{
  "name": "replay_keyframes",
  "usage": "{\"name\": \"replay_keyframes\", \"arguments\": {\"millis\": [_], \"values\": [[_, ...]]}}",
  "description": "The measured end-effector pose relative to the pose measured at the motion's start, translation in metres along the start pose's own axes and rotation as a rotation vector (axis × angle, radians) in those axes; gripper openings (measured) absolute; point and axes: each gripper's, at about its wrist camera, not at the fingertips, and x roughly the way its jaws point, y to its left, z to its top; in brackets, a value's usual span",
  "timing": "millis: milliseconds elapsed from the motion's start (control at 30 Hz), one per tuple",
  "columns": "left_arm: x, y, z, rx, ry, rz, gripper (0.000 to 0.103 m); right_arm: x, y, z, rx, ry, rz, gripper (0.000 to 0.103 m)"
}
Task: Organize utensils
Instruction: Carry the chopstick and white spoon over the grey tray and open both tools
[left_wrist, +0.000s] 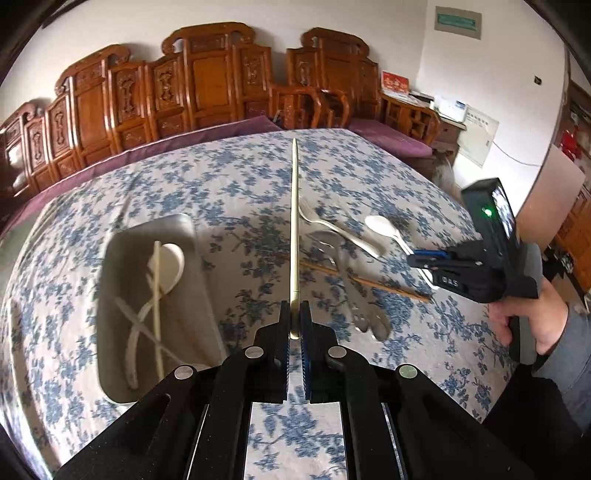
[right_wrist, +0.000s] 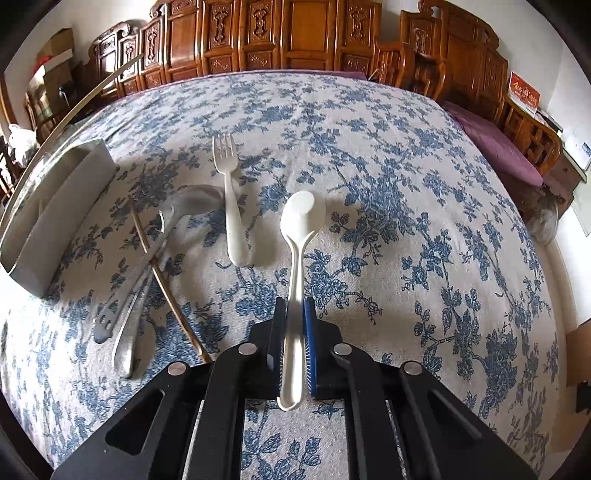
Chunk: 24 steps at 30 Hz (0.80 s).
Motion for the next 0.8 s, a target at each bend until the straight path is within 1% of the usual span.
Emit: {"name": "replay_keyframes", "arguments": {"millis": [233, 433, 667, 800], "values": [[-0.010, 0.033, -0.002, -0.066, -0.015, 0.048, 0.004, -0.011, 0.006, 0.000, 0.000, -0.028, 0.011, 0.011], [-0.012, 0.061, -0.004, -0.117, -0.005, 0.091, 0.004, -0.026, 0.020, 0.005, -0.028, -0.068, 0.036, 0.011], [-0.005, 0.085, -0.014, -0.149, 0.056, 0.152, 0.004, -0.046, 0.050, 0.016, -0.103, -0.118, 0.067, 0.011], [0.000, 0.100, -0.021, -0.174, 0.106, 0.165, 0.004, -0.054, 0.069, 0.022, -0.132, -0.137, 0.098, 0.011]]}}
